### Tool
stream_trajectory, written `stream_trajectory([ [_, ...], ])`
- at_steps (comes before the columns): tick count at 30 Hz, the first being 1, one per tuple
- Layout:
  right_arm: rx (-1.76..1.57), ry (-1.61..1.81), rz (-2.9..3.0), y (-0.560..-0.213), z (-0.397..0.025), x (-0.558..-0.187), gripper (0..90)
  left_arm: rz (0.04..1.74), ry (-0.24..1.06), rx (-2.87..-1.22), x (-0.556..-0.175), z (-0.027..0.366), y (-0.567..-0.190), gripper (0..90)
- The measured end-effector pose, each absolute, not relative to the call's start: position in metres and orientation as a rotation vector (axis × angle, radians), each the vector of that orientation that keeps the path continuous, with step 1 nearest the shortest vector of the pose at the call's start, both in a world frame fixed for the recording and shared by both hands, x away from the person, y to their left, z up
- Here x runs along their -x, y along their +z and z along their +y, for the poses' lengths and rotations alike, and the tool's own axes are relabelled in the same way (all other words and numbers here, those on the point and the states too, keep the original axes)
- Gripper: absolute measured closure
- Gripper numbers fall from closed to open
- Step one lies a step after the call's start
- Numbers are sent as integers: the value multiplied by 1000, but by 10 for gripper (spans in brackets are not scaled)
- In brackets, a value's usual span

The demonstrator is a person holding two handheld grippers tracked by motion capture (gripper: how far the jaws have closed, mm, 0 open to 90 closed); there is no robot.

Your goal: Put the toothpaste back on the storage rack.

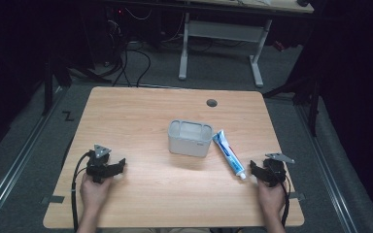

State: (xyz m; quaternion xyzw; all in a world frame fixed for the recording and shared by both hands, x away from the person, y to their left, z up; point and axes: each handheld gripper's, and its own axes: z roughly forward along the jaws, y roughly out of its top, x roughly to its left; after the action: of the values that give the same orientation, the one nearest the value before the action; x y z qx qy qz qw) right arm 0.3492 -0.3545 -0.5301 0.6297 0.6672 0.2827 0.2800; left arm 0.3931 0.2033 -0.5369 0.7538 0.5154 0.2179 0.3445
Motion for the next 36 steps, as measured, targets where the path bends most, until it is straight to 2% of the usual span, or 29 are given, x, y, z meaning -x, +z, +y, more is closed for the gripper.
stream_trajectory([
  [17,-1681,767,1812,-530,-354,-349,333,1341,563,-1955,-393,204,-537,270],
  [36,-1688,793,1810,-529,-354,-348,396,1342,563,-1955,-393,204,-537,269],
])
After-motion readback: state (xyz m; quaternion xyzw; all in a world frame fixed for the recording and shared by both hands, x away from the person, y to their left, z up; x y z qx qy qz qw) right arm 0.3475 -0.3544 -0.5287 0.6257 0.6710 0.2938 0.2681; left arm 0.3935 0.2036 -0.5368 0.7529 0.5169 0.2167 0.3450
